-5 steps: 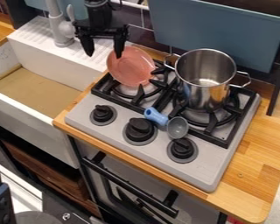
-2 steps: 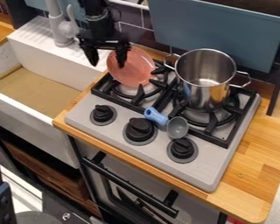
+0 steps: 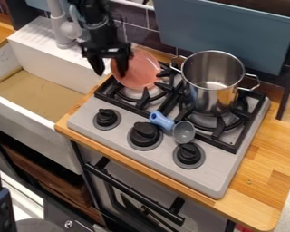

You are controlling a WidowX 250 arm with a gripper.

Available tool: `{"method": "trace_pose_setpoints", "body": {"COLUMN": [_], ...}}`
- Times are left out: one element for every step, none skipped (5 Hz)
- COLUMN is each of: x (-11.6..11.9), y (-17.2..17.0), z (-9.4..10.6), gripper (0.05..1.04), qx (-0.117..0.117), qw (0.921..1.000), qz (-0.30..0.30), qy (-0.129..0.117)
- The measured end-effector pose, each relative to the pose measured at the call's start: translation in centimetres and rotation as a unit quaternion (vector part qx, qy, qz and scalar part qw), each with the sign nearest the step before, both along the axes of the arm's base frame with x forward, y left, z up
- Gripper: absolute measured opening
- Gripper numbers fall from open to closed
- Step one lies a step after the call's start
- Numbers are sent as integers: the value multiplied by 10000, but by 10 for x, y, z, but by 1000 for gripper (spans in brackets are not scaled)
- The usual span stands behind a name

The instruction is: Moved the pink plate into the switch left side burner

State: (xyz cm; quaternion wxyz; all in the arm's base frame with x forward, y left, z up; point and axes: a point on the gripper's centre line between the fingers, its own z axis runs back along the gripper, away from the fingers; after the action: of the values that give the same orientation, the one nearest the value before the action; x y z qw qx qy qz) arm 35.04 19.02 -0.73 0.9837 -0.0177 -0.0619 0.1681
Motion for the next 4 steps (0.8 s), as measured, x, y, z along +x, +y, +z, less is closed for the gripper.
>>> {"method": "trace_pose_setpoints", "body": {"x": [-1, -6, -8, -4], "y": [-1, 0, 1, 3], "z": [-1, 0, 2, 9], "gripper": [437, 274, 170, 94], "qx": [-34, -172, -416, -447], "qw": [9999, 9993, 9978, 9979], "qz": [-106, -298, -445, -390], "qy": [1, -136, -247, -259]}}
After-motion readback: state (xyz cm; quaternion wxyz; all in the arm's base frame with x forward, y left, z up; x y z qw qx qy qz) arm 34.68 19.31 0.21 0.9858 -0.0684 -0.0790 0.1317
